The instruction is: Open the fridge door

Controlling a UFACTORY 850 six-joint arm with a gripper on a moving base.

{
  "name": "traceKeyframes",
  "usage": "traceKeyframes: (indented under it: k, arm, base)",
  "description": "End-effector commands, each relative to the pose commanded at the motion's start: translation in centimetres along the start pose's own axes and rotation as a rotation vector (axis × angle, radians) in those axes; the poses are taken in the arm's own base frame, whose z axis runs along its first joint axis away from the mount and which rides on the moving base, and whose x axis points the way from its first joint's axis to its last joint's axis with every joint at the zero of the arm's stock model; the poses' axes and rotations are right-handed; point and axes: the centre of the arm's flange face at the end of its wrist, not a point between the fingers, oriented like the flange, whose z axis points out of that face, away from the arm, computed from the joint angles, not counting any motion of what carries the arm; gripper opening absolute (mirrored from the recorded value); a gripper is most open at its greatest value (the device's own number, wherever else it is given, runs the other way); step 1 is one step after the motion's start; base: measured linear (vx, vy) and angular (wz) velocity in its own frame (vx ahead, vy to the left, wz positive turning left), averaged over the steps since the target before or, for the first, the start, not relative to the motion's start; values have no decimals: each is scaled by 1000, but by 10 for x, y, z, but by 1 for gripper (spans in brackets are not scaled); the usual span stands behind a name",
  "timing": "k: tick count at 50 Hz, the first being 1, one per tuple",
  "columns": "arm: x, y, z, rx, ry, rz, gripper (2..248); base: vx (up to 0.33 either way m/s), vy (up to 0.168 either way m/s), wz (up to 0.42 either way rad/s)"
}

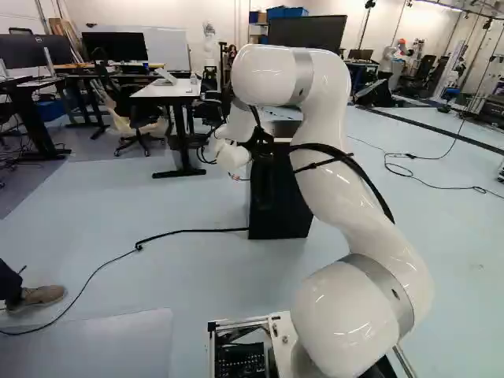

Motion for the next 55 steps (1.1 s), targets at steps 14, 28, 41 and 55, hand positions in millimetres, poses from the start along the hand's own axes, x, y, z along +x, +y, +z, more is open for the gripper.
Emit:
traceKeyframes:
  k: [14,28,41,55]
  arm:
    - [0,0,0,0,0,-144,247]
    - [0,0,0,0,0,-214,247]
    - [0,1,0,-16,2,-209,247]
    - [1,3,1,-36,6,-198,247]
  base:
    - [0,0,0]
    - [0,0,0]
    - [0,0,0]
    - [0,0,0]
